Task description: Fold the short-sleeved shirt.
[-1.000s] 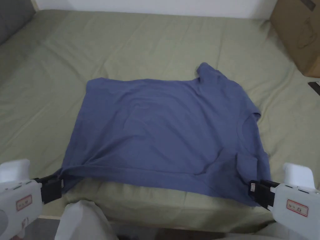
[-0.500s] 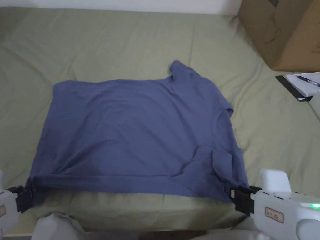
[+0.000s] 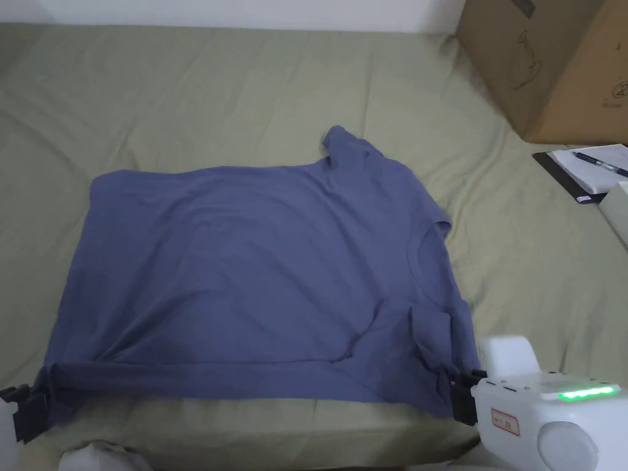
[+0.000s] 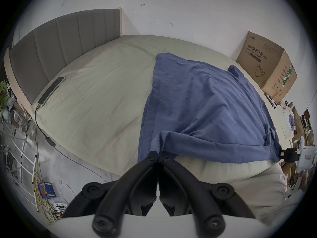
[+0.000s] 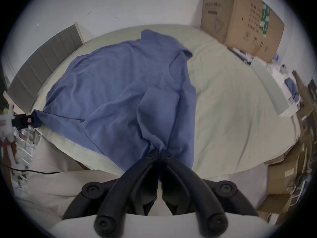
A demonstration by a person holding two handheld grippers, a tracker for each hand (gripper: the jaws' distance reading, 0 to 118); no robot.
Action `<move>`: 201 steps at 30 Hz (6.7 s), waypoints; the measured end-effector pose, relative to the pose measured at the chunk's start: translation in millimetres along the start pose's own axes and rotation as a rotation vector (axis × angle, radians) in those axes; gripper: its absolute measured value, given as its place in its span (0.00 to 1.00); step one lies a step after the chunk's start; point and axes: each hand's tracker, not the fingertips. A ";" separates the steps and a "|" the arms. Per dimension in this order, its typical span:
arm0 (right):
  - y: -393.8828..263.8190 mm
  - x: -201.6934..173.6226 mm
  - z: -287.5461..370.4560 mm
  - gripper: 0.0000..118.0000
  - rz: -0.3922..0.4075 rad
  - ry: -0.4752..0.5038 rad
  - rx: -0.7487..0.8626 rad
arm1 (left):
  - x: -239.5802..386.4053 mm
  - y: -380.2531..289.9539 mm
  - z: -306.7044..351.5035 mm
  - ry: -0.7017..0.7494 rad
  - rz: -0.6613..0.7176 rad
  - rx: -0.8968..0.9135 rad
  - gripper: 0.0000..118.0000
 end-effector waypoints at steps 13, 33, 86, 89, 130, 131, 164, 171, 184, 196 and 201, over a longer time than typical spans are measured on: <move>65.7 34.2 36.1 0.01 -0.128 0.040 0.196 | 6.7 64.0 0.4 0.045 -0.074 0.072 0.00; 141.3 51.8 -66.5 0.11 -0.147 -0.075 0.102 | 21.4 153.5 -130.5 0.050 -0.192 -0.090 0.40; 65.1 53.4 -55.2 0.74 -0.322 0.070 0.080 | -7.1 86.6 -85.7 0.027 -0.029 -0.098 0.05; 72.3 47.3 -75.7 0.57 -0.362 0.049 0.031 | -6.4 90.7 -84.1 0.022 -0.034 -0.095 0.05; 52.4 33.9 59.6 0.46 -0.136 -0.012 0.098 | -17.1 79.7 24.1 -0.090 -0.078 -0.007 0.53; 57.0 30.7 61.1 0.23 -0.133 0.008 0.113 | -12.0 84.5 24.8 -0.102 -0.075 0.002 0.28; 334.5 51.3 -206.7 0.41 -0.060 -0.046 -0.111 | 45.4 138.8 -116.7 -0.103 -0.110 -0.096 0.00; 331.8 55.6 -198.4 0.01 -0.053 -0.033 -0.097 | 31.9 154.3 -124.4 -0.076 -0.077 -0.081 0.04; 332.2 45.9 -204.4 0.01 -0.015 -0.071 -0.105 | 24.0 262.6 -229.1 0.060 -0.058 -0.076 0.82; 333.5 42.0 -188.9 0.01 0.026 -0.094 -0.072 | 60.7 256.0 -239.9 0.095 -0.175 -0.087 0.02; 338.7 51.5 -148.5 0.01 -0.027 -0.054 -0.023 | 58.1 262.9 -203.9 0.063 -0.200 -0.047 0.02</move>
